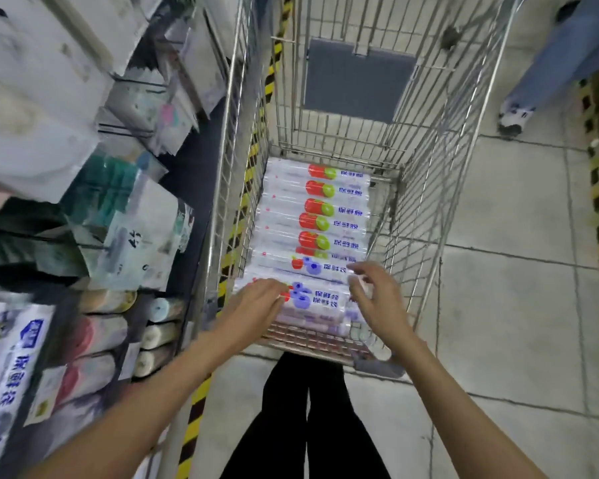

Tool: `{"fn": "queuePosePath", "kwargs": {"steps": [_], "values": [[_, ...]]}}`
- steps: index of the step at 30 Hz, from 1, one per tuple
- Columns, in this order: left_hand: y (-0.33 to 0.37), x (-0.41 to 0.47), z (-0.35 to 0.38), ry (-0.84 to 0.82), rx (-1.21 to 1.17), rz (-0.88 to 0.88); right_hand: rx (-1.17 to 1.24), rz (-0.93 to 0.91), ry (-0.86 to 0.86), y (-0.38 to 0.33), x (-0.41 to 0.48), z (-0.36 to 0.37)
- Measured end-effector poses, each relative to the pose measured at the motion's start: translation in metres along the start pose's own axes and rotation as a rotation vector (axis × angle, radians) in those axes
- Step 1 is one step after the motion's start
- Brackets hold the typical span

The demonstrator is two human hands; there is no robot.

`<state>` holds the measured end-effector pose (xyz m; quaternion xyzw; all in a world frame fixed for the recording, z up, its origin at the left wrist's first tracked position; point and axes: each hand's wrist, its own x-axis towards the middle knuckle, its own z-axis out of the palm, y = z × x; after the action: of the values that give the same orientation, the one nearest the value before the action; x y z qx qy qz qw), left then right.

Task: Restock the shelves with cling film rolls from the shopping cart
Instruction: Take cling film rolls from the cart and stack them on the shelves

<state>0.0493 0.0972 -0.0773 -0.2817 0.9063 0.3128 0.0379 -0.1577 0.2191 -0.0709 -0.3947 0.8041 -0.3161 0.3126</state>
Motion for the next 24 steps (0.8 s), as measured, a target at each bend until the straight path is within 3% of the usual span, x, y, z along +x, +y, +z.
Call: {"fn": "queuePosePath", "kwargs": {"steps": [8,13,18,21,24], "values": [[-0.043,0.061,0.074,-0.279,0.178,-0.180,-0.405,-0.027,-0.360,0.071,0.103,0.104],[-0.053,0.069,0.090,-0.363,0.336,-0.109,-0.645,-0.060,-0.310,0.087,0.115,0.122],[-0.065,0.063,0.094,-0.306,0.417,0.062,-0.754,-0.013,-0.357,0.089,0.120,0.107],[-0.062,0.073,0.093,-0.289,0.468,0.094,-0.666,0.094,-0.347,0.080,0.120,0.082],[-0.054,0.076,0.088,-0.392,0.480,0.082,-0.364,0.219,-0.270,0.064,0.117,0.054]]}}
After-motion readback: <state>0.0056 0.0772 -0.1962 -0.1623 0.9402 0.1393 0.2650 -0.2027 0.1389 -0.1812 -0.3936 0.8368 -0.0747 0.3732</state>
